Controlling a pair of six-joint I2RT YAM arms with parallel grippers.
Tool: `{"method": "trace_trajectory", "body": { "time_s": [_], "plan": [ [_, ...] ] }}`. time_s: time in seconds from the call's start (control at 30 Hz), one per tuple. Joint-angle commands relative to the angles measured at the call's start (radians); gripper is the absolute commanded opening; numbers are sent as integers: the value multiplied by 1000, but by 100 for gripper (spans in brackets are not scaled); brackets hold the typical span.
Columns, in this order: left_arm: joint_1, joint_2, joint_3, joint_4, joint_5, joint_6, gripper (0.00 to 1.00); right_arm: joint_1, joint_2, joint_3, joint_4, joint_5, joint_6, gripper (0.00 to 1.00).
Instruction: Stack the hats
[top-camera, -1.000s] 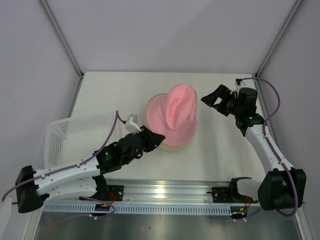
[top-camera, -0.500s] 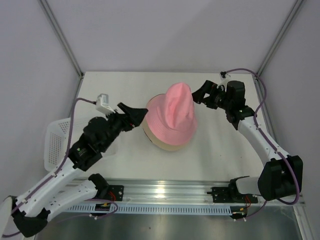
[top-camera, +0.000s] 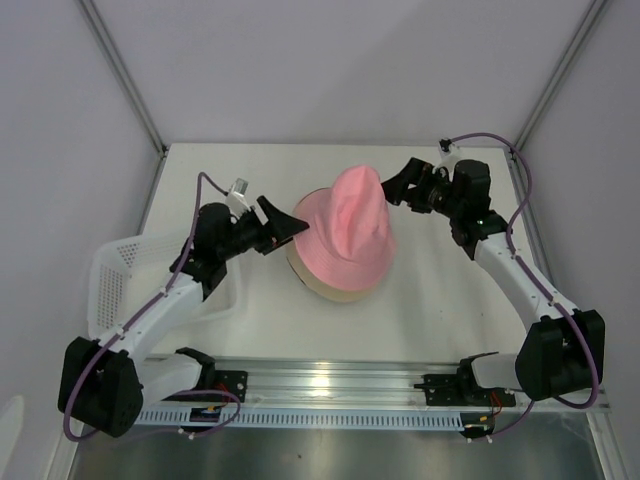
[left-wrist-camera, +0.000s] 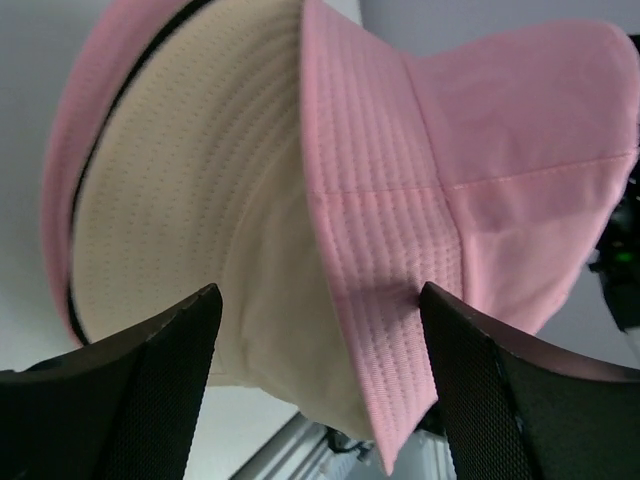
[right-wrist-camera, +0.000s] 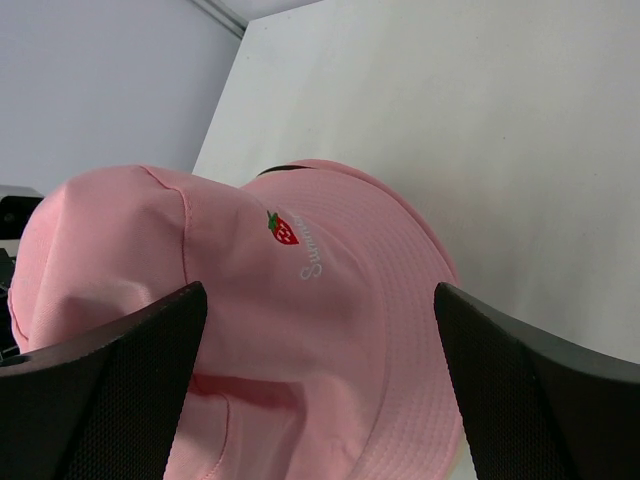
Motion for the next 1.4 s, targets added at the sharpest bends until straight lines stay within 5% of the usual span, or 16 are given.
{"method": "trace_trajectory", "body": {
  "time_s": [0.0, 0.27, 0.43, 0.67, 0.8, 1.07, 1.23, 1.37],
  "plan": [
    [11, 25, -6, 303, 208, -85, 81, 21, -19, 35, 58, -32, -15, 98],
    [11, 91, 0, 388, 268, -129, 52, 61, 1, 29, 58, -3, -10, 98],
    [25, 110, -27, 452, 297, -159, 2, 58, -12, 52, 5, 86, -35, 98],
    [63, 107, -90, 690, 342, -243, 1, -42, -47, 57, -161, 152, 11, 99],
    [63, 145, -109, 976, 412, -329, 1, -154, -126, -103, -95, 95, 71, 99],
    [69, 381, -149, 1460, 399, -643, 1, -119, -235, -345, 127, 49, 273, 96],
    [69, 398, -172, 1438, 379, -595, 1, -63, -315, -488, 304, 135, 448, 93],
    [69, 293, -189, 1156, 353, -443, 1, -7, -346, -549, 348, 224, 481, 88]
  ]
}}
